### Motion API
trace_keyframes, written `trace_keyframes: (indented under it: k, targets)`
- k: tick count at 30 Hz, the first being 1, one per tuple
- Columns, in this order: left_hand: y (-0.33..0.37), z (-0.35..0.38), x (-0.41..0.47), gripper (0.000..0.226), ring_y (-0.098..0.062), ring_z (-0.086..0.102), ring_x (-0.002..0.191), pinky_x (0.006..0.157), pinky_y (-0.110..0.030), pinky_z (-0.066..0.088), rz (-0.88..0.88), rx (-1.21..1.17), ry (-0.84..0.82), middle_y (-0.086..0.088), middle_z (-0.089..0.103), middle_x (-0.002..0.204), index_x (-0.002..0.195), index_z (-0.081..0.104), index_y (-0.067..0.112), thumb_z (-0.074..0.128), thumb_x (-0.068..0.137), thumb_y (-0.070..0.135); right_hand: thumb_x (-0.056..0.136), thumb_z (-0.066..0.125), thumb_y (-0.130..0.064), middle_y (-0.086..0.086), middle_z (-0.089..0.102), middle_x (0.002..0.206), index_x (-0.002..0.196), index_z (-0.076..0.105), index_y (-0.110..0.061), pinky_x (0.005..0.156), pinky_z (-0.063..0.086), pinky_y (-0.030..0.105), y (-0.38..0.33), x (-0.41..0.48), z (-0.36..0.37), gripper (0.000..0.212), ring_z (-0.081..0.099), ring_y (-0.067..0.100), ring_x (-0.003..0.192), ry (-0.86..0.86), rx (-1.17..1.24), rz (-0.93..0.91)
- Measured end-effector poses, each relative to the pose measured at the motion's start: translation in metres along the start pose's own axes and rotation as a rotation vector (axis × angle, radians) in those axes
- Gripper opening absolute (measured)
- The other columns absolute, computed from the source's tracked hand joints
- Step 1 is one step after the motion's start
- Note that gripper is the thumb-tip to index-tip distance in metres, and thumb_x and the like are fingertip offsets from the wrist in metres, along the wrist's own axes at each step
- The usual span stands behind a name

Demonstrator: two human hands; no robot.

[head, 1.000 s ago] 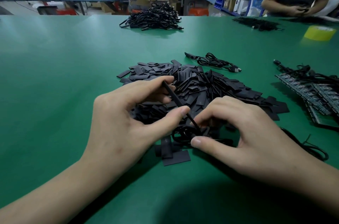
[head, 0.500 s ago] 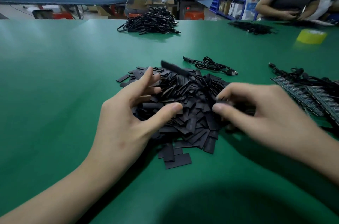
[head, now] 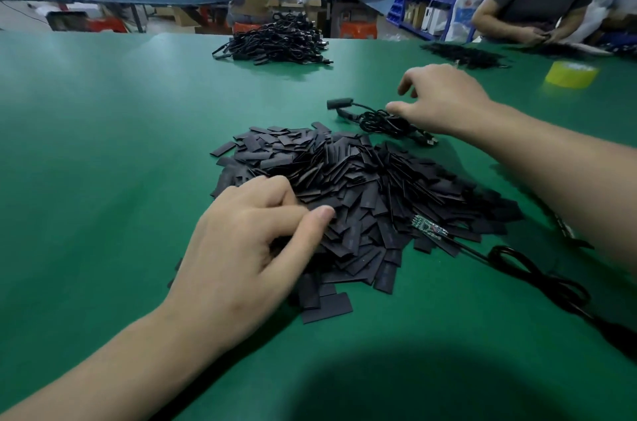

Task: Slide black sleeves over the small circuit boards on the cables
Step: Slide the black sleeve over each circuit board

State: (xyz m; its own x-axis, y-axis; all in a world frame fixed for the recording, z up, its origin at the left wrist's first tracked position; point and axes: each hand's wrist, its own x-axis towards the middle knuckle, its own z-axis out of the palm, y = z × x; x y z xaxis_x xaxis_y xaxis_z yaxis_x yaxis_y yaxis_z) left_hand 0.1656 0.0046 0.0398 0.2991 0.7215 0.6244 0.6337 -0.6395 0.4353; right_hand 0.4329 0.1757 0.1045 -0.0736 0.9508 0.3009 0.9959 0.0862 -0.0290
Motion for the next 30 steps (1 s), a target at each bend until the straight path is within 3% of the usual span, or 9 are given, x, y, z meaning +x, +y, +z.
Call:
trace_keyframes:
  k: [3, 6, 8, 14, 17, 21, 24, 27, 30]
  targets:
    - [0.000, -0.003, 0.001, 0.049, -0.015, 0.035, 0.059, 0.057, -0.027, 0.029, -0.067, -0.033, 0.031, 0.005, 0.032, 0.061, 0.062, 0.028, 0.022, 0.067, 0.088, 0.035, 0.093, 0.062, -0.054, 0.000, 0.069, 0.102, 0.110, 0.068, -0.022, 0.075, 0.050, 0.035, -0.005, -0.035, -0.011, 0.036, 0.063, 0.021, 0.089, 0.009, 0.070, -0.114]
    - [0.000, -0.003, 0.001, 0.054, -0.015, 0.021, 0.060, 0.051, -0.027, 0.025, -0.140, -0.049, 0.033, 0.001, 0.023, 0.058, 0.062, 0.021, 0.021, 0.068, 0.084, 0.033, 0.084, 0.058, -0.061, -0.016, 0.066, 0.077, 0.082, 0.067, -0.031, 0.063, 0.047, 0.028, -0.008, -0.092, -0.029, 0.031, 0.061, 0.000, 0.071, -0.107, 0.160, -0.186]
    - [0.001, -0.004, 0.002, 0.056, -0.018, 0.019, 0.062, 0.050, -0.028, 0.022, -0.176, -0.068, 0.037, -0.001, 0.020, 0.059, 0.060, 0.018, 0.020, 0.066, 0.086, 0.032, 0.079, 0.057, -0.066, -0.017, 0.065, 0.068, 0.075, 0.064, -0.034, 0.061, 0.048, 0.029, -0.006, -0.126, -0.039, 0.033, 0.059, -0.005, 0.064, -0.188, 0.144, -0.199]
    - [0.002, -0.004, 0.002, 0.061, -0.012, 0.015, 0.058, 0.048, -0.024, 0.017, -0.214, -0.129, 0.018, 0.004, 0.015, 0.057, 0.059, 0.017, 0.019, 0.066, 0.095, 0.028, 0.075, 0.044, -0.078, -0.022, 0.055, 0.083, 0.085, 0.054, -0.039, 0.078, 0.051, 0.034, -0.007, -0.172, -0.032, 0.042, 0.052, 0.002, 0.085, -0.234, -0.037, -0.190]
    - [0.003, -0.003, 0.002, 0.059, -0.011, 0.014, 0.055, 0.047, -0.023, 0.015, -0.190, -0.140, 0.006, 0.005, 0.014, 0.056, 0.059, 0.017, 0.020, 0.060, 0.098, 0.033, 0.084, 0.052, -0.069, -0.021, 0.052, 0.085, 0.082, 0.052, -0.036, 0.081, 0.050, 0.035, -0.006, -0.174, -0.022, 0.033, 0.050, 0.006, 0.089, -0.194, -0.030, -0.204]
    - [0.002, -0.002, 0.000, 0.055, -0.013, 0.017, 0.053, 0.049, -0.024, 0.021, -0.048, -0.079, -0.008, 0.003, 0.016, 0.056, 0.061, 0.017, 0.022, 0.056, 0.098, 0.035, 0.090, 0.064, -0.054, -0.017, 0.057, 0.079, 0.077, 0.052, -0.033, 0.074, 0.049, 0.035, -0.005, -0.173, -0.022, 0.028, 0.052, 0.001, 0.078, -0.193, 0.053, -0.174]
    - [-0.002, -0.001, 0.002, 0.042, -0.011, 0.037, 0.059, 0.055, -0.031, 0.036, 0.032, 0.022, -0.014, 0.009, 0.035, 0.061, 0.066, 0.034, 0.025, 0.060, 0.095, 0.041, 0.088, 0.064, -0.048, -0.014, 0.067, 0.070, 0.078, 0.053, -0.031, 0.064, 0.048, 0.026, -0.010, -0.166, -0.035, 0.023, 0.059, 0.000, 0.065, -0.164, 0.228, -0.159]
    - [-0.005, -0.002, 0.001, 0.007, -0.013, 0.054, 0.088, 0.078, -0.036, 0.048, 0.175, 0.094, -0.180, 0.014, 0.055, 0.095, 0.101, 0.066, 0.029, 0.062, 0.097, 0.033, 0.093, 0.063, -0.036, -0.014, 0.074, 0.069, 0.081, 0.055, -0.027, 0.054, 0.043, 0.014, -0.026, -0.161, -0.041, 0.017, 0.065, 0.005, 0.057, -0.197, 0.566, -0.174]
    - [-0.010, 0.001, 0.000, 0.026, -0.019, 0.053, 0.093, 0.080, -0.038, 0.048, 0.235, 0.184, -0.291, 0.007, 0.059, 0.106, 0.122, 0.071, 0.032, 0.065, 0.096, 0.027, 0.095, 0.061, -0.034, -0.004, 0.070, 0.063, 0.083, 0.055, -0.027, 0.057, 0.045, 0.028, -0.042, -0.164, -0.028, 0.015, 0.058, 0.014, 0.053, -0.270, 0.802, -0.160]
